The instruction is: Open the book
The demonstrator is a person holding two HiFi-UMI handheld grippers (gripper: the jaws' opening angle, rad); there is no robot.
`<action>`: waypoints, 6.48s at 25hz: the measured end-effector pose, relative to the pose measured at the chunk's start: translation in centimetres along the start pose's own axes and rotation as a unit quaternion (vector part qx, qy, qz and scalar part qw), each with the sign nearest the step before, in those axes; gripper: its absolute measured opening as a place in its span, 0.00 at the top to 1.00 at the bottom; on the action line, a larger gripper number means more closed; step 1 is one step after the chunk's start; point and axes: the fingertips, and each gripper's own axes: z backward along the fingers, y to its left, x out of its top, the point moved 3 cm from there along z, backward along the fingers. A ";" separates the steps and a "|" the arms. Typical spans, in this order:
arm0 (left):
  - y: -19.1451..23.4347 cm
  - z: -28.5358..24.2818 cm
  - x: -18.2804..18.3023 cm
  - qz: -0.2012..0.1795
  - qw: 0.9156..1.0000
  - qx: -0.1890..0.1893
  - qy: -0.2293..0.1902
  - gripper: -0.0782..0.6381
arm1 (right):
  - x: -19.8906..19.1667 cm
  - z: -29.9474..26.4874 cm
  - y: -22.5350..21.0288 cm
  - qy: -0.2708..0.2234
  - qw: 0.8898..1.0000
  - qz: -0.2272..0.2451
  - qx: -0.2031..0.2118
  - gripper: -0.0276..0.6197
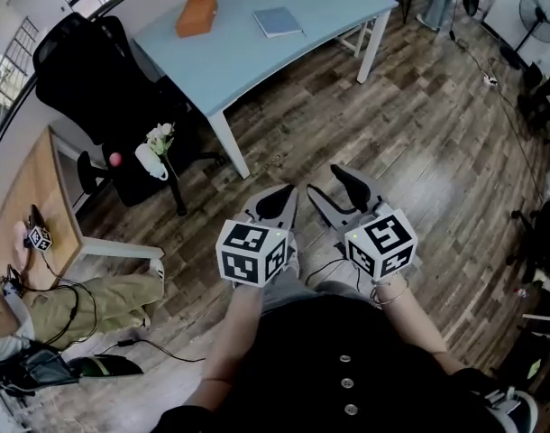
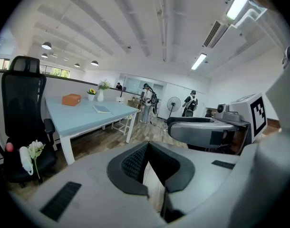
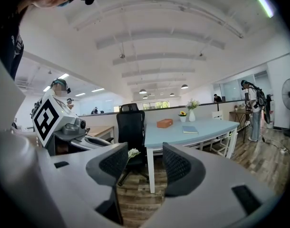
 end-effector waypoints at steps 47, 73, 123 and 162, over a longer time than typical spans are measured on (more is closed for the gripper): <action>18.1 -12.6 9.4 0.022 1.000 -0.005 0.009 0.87 | 5.4 -20.9 -12.6 0.029 0.999 -0.021 0.002 0.66; 22.1 -26.4 16.6 0.033 0.998 0.055 -0.002 0.87 | 8.2 -28.3 -27.6 0.031 0.997 -0.014 0.066 0.71; 41.3 -33.5 23.8 0.086 0.995 0.032 -0.033 0.87 | 11.9 -47.7 -33.3 0.079 0.995 0.003 0.059 0.76; 40.6 -37.6 20.0 0.142 0.988 0.047 -0.041 0.87 | 7.2 -51.0 -35.8 0.214 0.961 0.088 0.153 0.77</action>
